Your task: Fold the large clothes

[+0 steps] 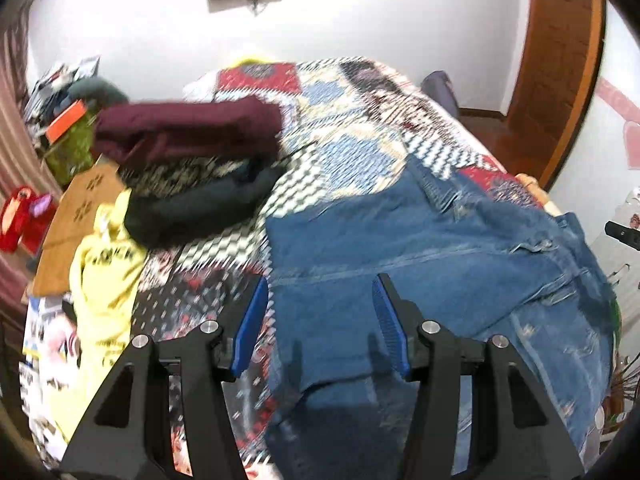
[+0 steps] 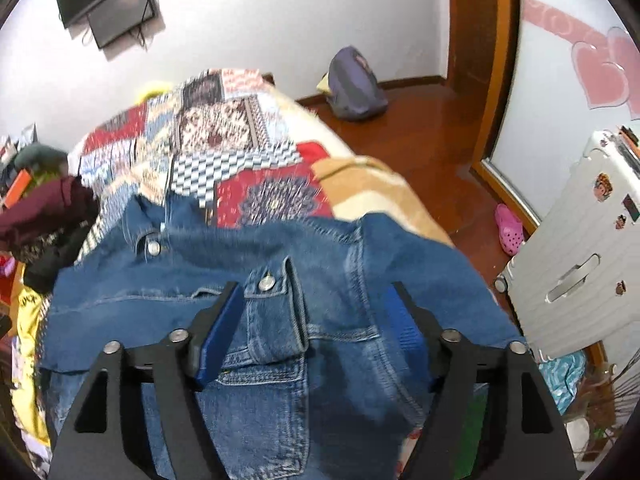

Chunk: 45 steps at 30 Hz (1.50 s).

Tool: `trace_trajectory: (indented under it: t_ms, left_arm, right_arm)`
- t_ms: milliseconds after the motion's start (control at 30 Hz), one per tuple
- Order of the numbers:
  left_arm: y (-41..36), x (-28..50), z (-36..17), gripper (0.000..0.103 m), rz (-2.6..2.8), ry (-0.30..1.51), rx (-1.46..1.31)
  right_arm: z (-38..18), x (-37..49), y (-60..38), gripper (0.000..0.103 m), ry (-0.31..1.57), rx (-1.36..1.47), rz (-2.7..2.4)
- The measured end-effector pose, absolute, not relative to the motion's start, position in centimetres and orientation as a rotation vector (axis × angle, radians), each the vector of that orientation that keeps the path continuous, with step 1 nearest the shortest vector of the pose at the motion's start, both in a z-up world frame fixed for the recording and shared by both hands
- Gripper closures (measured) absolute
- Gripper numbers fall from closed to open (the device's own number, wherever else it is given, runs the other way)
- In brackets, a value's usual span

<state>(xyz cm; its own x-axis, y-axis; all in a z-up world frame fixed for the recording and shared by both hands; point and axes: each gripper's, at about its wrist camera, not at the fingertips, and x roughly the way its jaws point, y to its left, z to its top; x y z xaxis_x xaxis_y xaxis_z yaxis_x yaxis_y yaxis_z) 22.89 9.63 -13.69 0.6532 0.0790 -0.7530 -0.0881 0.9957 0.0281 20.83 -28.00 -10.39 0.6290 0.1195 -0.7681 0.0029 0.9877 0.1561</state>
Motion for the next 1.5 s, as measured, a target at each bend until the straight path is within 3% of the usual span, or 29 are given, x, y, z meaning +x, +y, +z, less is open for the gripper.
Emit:
trace_trajectory:
  t_ms: [200, 233, 500, 733, 1033, 1100, 1200, 1267, 1500]
  left_arm:
    - [5.1, 25.9, -12.9, 0.049, 0.000, 0.835, 0.020]
    - [4.4, 26.3, -13.0, 0.049, -0.013, 0.835, 0.023]
    - [-0.1, 28.9, -15.7, 0.049, -0.104, 0.910, 0.003]
    - [-0.7, 29.2, -18.0, 0.049, -0.130, 0.982, -0.041]
    - [0.9, 28.8, -19.0, 0.049, -0.086, 1.003, -0.087]
    - [1.3, 28.6, -19.1, 0.049, -0.073, 1.001, -0.088]
    - [1.8, 28.2, -19.3, 0.049, -0.057, 1.005, -0.088]
    - [2.2, 27.9, -19.4, 0.049, -0.046, 1.008, -0.095]
    - [3.7, 26.3, -19.8, 0.049, -0.045, 1.008, -0.167]
  right_arm:
    - [-10.0, 19.6, -31.5, 0.029, 0.856, 0.186, 0.002]
    - [-10.2, 19.5, -32.2, 0.025, 0.859, 0.199, -0.010]
    - [-16.6, 19.1, -38.1, 0.021, 1.019, 0.340, -0.112]
    - [-22.3, 18.5, -41.4, 0.020, 1.116, 0.639, -0.107]
    - [-24.2, 22.6, -41.9, 0.021, 1.097, 0.587, -0.173]
    - [-24.1, 22.8, -42.3, 0.026, 1.083, 0.603, -0.193]
    - [-23.5, 22.8, -42.9, 0.050, 1.067, 0.616, -0.239]
    - [-22.6, 23.0, -42.8, 0.080, 1.090, 0.562, -0.285]
    - [-15.3, 22.4, -38.9, 0.094, 0.962, 0.371, -0.217]
